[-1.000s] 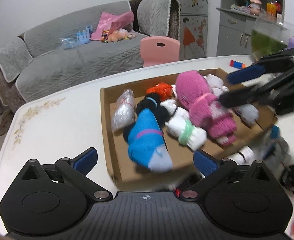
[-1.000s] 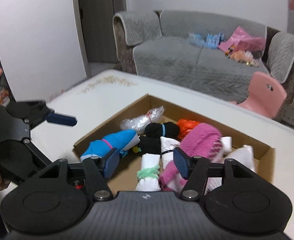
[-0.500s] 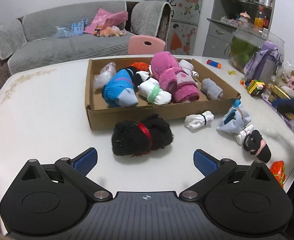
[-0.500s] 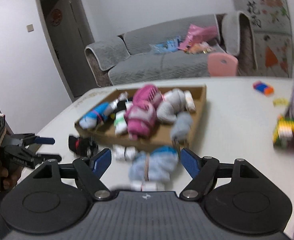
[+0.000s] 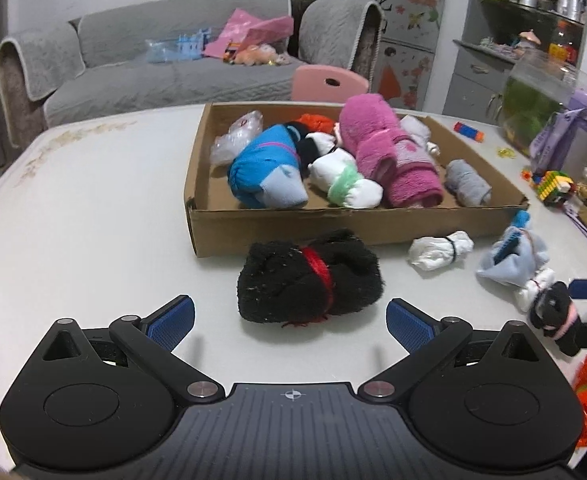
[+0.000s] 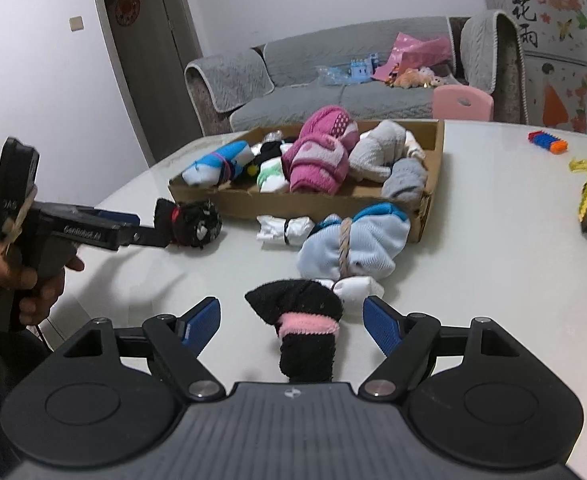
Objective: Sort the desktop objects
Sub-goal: 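Grasp the black fuzzy red-ribboned sock with the left tool while the right tool grasps the black pink-banded sock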
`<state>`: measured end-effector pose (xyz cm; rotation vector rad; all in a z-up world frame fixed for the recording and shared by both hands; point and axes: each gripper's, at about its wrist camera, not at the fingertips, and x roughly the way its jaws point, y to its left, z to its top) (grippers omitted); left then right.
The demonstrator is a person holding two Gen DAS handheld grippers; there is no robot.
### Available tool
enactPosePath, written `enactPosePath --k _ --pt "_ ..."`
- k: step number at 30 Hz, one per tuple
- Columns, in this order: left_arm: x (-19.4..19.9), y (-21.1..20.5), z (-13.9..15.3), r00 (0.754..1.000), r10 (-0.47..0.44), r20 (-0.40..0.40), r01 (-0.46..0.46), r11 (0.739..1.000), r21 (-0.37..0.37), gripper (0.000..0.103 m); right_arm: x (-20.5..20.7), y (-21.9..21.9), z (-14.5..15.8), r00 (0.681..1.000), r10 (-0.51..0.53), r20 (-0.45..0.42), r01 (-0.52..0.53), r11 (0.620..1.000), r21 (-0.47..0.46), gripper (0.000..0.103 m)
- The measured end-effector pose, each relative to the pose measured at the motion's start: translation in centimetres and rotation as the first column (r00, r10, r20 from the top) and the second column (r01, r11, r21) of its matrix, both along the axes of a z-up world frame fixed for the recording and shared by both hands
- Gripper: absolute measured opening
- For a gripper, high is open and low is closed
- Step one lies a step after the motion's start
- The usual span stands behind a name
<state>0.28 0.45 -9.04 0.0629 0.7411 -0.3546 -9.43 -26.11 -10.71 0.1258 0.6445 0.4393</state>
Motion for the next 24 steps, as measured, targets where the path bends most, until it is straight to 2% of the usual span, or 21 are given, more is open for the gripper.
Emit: enactPosePath --k 17,22,24 --pt "2.6 -2.5 -1.7 1.0 -0.003 -0.023 0.004 0.999 0.035 0.103 0.5 0.6 -1.4 0.999 -0.029 -0.043 0.027 0.999 -0.042 0.076" --pt "2.5 -3.4 -2.2 1.0 -0.001 0.009 0.001 0.996 0.084 0.103 0.6 0.6 -1.6 0.998 -0.037 -0.05 0.035 0.998 -0.053 0.072" --pt "2.4 -3.6 -2.2 1.0 -0.006 0.011 0.005 0.997 0.079 0.103 0.7 0.7 -1.6 0.998 -0.041 -0.049 0.038 0.998 -0.055 0.072"
